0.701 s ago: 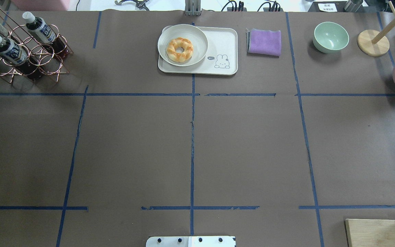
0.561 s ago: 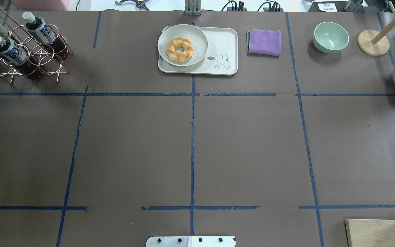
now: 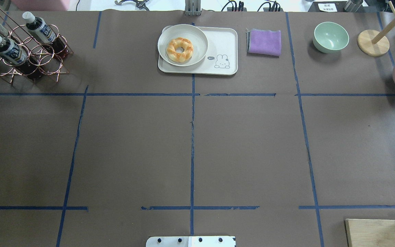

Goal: Place tea on tray

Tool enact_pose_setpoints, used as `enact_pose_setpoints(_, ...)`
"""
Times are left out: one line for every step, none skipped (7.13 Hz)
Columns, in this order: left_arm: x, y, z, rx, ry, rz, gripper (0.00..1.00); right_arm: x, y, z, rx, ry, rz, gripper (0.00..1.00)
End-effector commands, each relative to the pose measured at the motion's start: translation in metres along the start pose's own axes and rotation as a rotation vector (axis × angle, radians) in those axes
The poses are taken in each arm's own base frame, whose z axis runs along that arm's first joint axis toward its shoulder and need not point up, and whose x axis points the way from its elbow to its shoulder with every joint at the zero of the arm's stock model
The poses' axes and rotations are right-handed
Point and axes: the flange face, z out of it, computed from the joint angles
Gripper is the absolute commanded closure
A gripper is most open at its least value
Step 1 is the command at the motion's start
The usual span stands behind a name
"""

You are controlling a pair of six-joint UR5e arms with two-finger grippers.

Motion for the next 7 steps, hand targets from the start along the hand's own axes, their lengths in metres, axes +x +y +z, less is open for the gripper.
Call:
enact_pose_setpoints(0.0001,0.0000,0.0000,0.000,0.000,0.000,0.00,-0.0007,-0.0001,-0.0003,0.001,0.000,-0.001,0.00)
enact_pose_setpoints(0.0001,0.0000,0.0000,0.000,0.000,0.000,0.00,-0.0007,-0.0001,-0.0003,0.001,0.000,-0.001,0.00)
enact_pose_setpoints(0.0001,0.0000,0.0000,0.000,0.000,0.000,0.00,-0.0007,-0.0001,-0.0003,0.001,0.000,-0.001,0.00)
enact_pose_setpoints(0.0001,0.0000,0.0000,0.000,0.000,0.000,0.00,-0.0007,-0.0001,-0.0003,0.001,0.000,-0.001,0.00)
enact_pose_setpoints(0.0007,-0.0007,-0.0005,0.001,0.000,0.001,0.00,-0.0007,-0.0001,-0.0003,0.001,0.000,0.000,0.00)
enact_pose_setpoints(0.0024,-0.0027,-0.0020,0.004,0.000,0.005,0.00,-0.0007,-0.0001,-0.0003,0.001,0.000,0.000,0.00)
enact_pose_setpoints(0.0091,-0.0067,-0.0075,0.016,0.002,0.018,0.00,-0.0009,-0.0001,-0.0003,0.001,-0.001,0.000,0.00)
